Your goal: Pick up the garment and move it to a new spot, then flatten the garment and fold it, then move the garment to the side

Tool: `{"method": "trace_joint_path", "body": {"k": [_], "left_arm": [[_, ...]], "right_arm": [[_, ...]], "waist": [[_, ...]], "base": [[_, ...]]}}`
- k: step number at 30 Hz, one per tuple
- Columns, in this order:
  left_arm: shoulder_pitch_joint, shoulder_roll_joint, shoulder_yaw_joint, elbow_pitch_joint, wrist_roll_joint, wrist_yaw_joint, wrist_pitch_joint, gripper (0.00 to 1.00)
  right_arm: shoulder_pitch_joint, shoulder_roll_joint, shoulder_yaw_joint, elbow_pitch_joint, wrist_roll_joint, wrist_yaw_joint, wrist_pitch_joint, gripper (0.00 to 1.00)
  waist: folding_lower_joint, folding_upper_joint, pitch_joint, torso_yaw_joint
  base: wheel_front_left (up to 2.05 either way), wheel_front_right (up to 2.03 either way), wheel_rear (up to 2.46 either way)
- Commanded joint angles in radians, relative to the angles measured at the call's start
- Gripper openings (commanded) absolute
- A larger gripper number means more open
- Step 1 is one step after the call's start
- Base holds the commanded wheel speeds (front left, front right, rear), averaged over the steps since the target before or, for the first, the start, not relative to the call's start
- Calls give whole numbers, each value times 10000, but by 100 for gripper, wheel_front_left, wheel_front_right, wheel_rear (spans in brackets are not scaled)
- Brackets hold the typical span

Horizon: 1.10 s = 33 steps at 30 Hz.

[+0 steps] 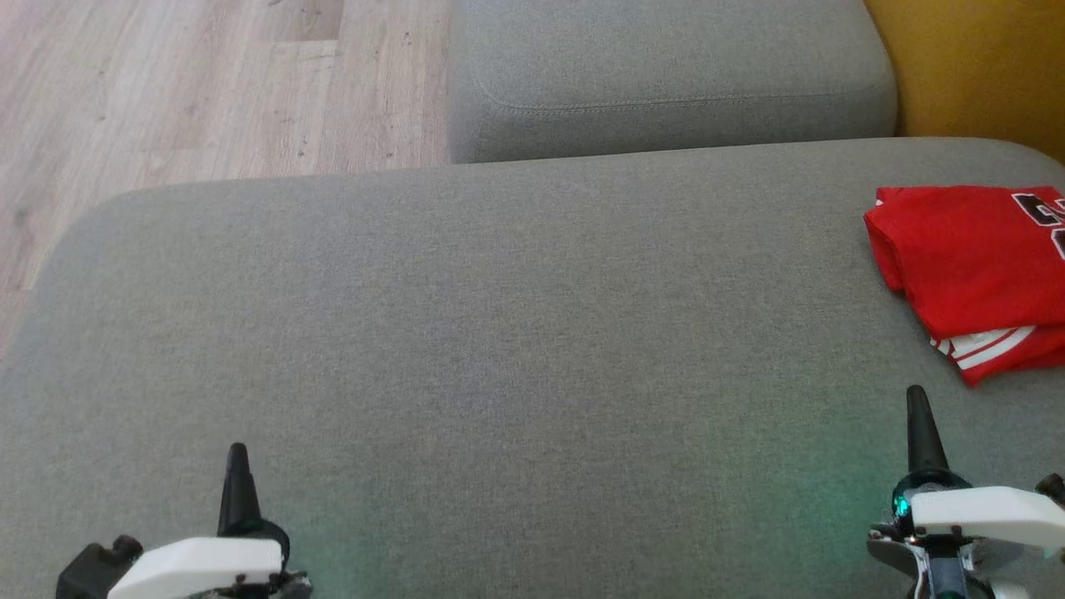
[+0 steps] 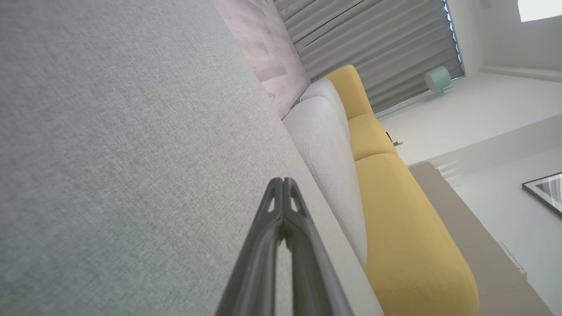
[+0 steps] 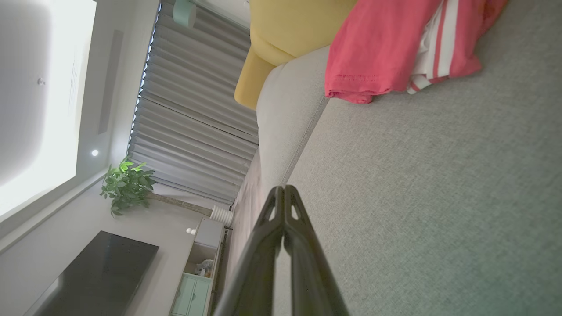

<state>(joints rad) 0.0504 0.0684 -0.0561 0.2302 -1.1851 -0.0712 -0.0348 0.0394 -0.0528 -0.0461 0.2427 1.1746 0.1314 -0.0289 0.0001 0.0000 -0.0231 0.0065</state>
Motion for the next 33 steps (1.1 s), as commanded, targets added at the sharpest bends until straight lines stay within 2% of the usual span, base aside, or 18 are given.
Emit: {"method": "trace_joint_path", "body": {"k": [1, 33], "left_arm": [[-584, 144, 368, -247, -264, -76, 52, 0], [-1404, 120, 1148, 73, -3928, -516, 984, 0]], "right_arm": [[-524, -223, 92, -264, 293, -5, 67, 0], [-1303, -221, -271, -40, 3972, -7, 984, 0]], "waist": [[0, 0, 7, -1], [-1, 0, 224, -56]], "base": [[0, 0, 0], [0, 0, 0]]}}
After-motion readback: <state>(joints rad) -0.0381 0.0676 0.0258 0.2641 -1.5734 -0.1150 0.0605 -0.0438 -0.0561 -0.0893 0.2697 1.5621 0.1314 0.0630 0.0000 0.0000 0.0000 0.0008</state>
